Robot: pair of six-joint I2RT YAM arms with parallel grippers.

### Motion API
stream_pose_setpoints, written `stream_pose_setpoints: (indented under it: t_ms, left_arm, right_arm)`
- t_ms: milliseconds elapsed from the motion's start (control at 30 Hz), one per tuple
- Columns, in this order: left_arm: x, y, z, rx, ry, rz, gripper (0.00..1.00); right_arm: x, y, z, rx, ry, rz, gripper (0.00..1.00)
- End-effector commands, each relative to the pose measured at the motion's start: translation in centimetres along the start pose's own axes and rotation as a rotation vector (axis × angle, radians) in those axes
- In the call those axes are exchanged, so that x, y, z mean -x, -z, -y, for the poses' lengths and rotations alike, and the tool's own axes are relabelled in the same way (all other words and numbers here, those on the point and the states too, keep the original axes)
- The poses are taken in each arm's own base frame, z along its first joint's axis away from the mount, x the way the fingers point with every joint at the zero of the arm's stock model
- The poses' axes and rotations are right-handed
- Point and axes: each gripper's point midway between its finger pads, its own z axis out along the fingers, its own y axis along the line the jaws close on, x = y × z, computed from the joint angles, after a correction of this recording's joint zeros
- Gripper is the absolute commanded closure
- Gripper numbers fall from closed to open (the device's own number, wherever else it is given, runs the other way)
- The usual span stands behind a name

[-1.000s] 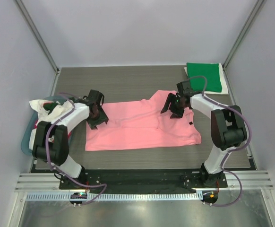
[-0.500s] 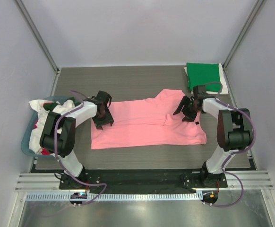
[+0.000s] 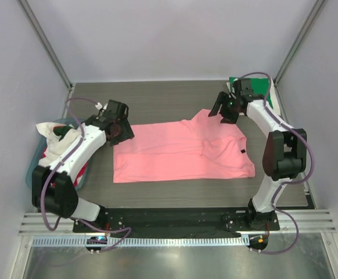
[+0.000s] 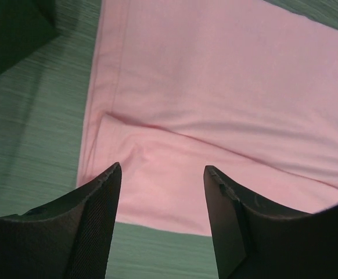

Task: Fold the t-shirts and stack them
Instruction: Fold the tshirt

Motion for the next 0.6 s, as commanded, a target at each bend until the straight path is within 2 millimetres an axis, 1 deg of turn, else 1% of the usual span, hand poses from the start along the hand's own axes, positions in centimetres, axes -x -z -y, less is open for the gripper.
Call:
stream_pose_setpoints:
  t_ms: [0, 33, 67, 100, 133, 167, 200, 233, 267, 300, 333, 367, 467, 533, 567]
  left_arm:
    - [-0.2, 3.4, -3.0, 0.059, -0.071, 0.032, 0.4]
    - [-0.4, 3.8, -3.4, 0.065, -0.083, 0.038, 0.4]
    - [-1.0, 3.9, -4.3, 0.082, -0.088, 0.036, 0.4]
    - [-1.2, 4.2, -4.8, 0.089, -0.092, 0.044, 0.4]
    - [-1.4, 5.0, -5.2, 0.075, -0.091, 0.065, 0.4]
    - [-2.1, 4.9, -5.9, 0.084, -0.095, 0.059, 0.4]
    - [-2.3, 5.1, -6.1, 0.08, -0.094, 0.068, 0.4]
    - [-2.2, 5.7, -6.3, 0.062, -0.088, 0.098, 0.4]
    - [-2.2, 5.8, -6.5, 0.058, -0.084, 0.113, 0.4]
    - [-2.8, 5.5, -7.0, 0.068, -0.087, 0.113, 0.4]
    - [-2.9, 5.5, -7.2, 0.064, -0.083, 0.123, 0.4]
    - [-3.0, 5.7, -7.3, 0.053, -0.079, 0.139, 0.4]
    - [-2.7, 6.2, -6.7, 0.012, -0.072, 0.16, 0.4]
    - [-2.4, 6.1, -6.8, 0.016, -0.076, 0.171, 0.4]
    - [-2.4, 6.0, -6.7, 0.017, -0.079, 0.168, 0.4]
  right_arm:
    - [2.9, -1.8, 0.1, -0.035, 0.042, 0.017, 0.29]
    - [4.8, -1.7, -0.7, -0.03, 0.065, 0.051, 0.29]
    - [5.2, -2.1, -0.4, -0.056, 0.069, 0.048, 0.29]
    - [5.4, -3.5, 0.5, -0.091, 0.069, 0.028, 0.29]
    - [7.5, -3.2, 0.2, -0.117, 0.084, 0.078, 0.3]
    - [7.8, -3.4, 0.6, -0.142, 0.095, 0.077, 0.3]
    - [7.8, -4.6, 1.2, -0.165, 0.099, 0.06, 0.3]
    - [9.6, -4.3, 1.0, -0.186, 0.116, 0.107, 0.3]
    - [9.7, -4.6, 1.5, -0.211, 0.13, 0.099, 0.3]
    - [10.2, -4.8, 1.8, -0.231, 0.139, 0.106, 0.32]
    - [10.8, -5.4, 2.0, -0.245, 0.148, 0.11, 0.32]
    - [11.3, -5.3, 3.3, -0.318, 0.154, 0.128, 0.32]
    - [12.2, -5.7, 4.4, -0.38, 0.188, 0.146, 0.34]
    - [12.7, -5.9, 4.7, -0.397, 0.202, 0.157, 0.36]
    - [12.6, -6.5, 5.1, -0.407, 0.201, 0.148, 0.37]
